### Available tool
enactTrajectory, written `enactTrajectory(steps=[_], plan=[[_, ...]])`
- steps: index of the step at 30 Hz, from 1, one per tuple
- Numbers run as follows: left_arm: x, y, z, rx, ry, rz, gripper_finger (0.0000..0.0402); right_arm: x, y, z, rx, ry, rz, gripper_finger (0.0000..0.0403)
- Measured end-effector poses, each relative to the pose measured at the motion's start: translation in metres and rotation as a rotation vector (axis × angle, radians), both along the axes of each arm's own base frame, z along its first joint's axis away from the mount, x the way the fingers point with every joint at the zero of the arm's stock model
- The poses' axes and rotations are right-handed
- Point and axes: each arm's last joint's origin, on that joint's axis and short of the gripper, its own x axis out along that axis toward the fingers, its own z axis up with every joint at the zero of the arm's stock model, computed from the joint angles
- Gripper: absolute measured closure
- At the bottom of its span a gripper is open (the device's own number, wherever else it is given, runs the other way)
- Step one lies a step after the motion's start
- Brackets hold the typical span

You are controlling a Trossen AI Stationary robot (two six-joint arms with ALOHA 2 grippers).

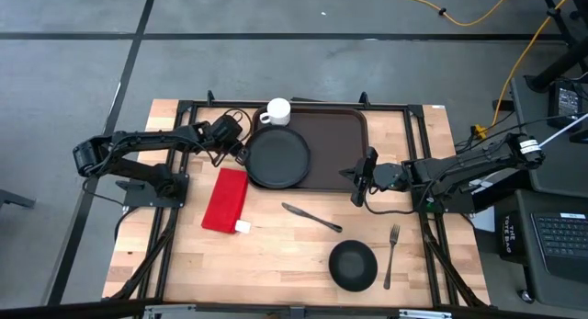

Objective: Set up tray
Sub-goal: Put the black plate on the brown serving tray, then put the black bowl on top of the black plate

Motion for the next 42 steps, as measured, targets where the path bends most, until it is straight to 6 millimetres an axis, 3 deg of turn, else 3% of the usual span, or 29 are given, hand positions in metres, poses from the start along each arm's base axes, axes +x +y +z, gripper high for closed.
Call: enactTrajectory(steps=[18, 27, 35, 42], plan=[[0.010, 0.004, -0.012, 0.001, 0.014, -0.078, 0.0399, 0.000, 0.000, 0.000, 0.000, 0.000, 0.000, 0.0396], [0.004, 0.000, 0.021, 0.168, -0.105, -0.160, 0.0399, 0.000, 0.000, 0.000, -0.006, 0.003, 0.004, 0.0396], [0.000, -0.024, 0.058, 0.403, -0.225, -0.331, 0.0400, -0.001, 0.000, 0.000, -0.060, 0.038, 0.050, 0.0396], [0.016, -0.041, 0.077, 0.617, -0.369, -0.524, 0.0399, 0.003, 0.002, 0.022, -0.024, 0.050, 0.085, 0.0396]])
